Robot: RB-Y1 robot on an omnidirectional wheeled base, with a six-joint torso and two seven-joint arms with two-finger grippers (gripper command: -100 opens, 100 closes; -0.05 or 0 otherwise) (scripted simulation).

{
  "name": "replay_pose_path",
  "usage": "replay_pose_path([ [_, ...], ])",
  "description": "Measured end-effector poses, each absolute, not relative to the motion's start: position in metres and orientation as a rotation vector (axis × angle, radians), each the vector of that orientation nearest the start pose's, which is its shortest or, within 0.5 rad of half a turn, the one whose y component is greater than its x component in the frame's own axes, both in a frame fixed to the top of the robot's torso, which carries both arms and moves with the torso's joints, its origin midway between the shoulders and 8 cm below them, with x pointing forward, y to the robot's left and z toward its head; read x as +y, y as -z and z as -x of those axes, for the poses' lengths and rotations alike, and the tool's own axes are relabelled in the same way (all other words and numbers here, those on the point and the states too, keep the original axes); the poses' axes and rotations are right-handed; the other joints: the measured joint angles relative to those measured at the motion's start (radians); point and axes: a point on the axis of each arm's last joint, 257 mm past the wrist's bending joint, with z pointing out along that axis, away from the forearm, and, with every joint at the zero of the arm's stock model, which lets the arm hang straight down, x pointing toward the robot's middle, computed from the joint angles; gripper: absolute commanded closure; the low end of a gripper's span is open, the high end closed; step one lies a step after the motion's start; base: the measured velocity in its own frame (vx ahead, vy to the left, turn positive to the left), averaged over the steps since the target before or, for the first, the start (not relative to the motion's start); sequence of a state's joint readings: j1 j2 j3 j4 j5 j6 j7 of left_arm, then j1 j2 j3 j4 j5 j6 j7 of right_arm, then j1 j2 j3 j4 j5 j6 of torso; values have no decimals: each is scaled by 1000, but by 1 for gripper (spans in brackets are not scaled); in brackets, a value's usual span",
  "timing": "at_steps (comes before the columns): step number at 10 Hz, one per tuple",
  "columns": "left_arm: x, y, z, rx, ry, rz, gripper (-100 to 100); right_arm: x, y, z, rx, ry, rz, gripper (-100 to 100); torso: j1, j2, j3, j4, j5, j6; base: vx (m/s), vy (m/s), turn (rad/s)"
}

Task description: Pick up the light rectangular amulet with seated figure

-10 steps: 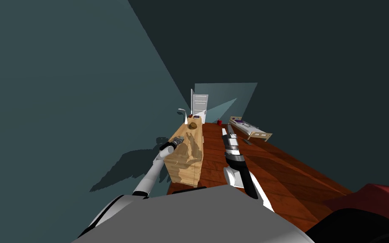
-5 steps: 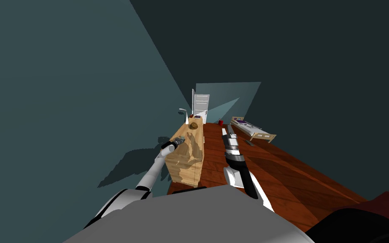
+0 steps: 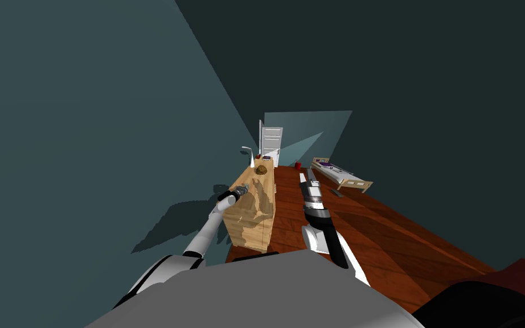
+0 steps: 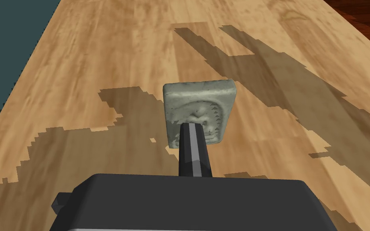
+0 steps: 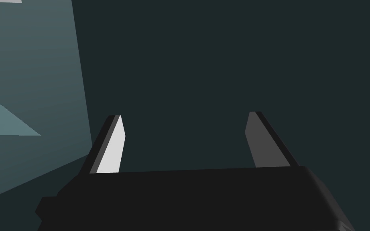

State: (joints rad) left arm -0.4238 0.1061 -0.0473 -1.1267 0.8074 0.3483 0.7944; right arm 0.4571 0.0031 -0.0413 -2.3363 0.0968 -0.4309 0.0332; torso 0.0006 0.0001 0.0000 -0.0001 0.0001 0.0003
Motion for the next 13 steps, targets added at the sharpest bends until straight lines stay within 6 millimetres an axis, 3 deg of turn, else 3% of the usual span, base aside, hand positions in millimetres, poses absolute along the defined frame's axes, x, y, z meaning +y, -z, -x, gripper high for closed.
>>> replay_pose_path([
  [2,119,285,-619,577,1924,2631,-100,-278,-50,-346,648,-1183,-565,0,0,0,0,0,0,0,-3,-19,32],
  [13,142,252,-642,703,1823,2656,-100,-278,-50,-346,648,-1184,-565,0,-4,1,0,0,-1,0,-14,-61,48],
])
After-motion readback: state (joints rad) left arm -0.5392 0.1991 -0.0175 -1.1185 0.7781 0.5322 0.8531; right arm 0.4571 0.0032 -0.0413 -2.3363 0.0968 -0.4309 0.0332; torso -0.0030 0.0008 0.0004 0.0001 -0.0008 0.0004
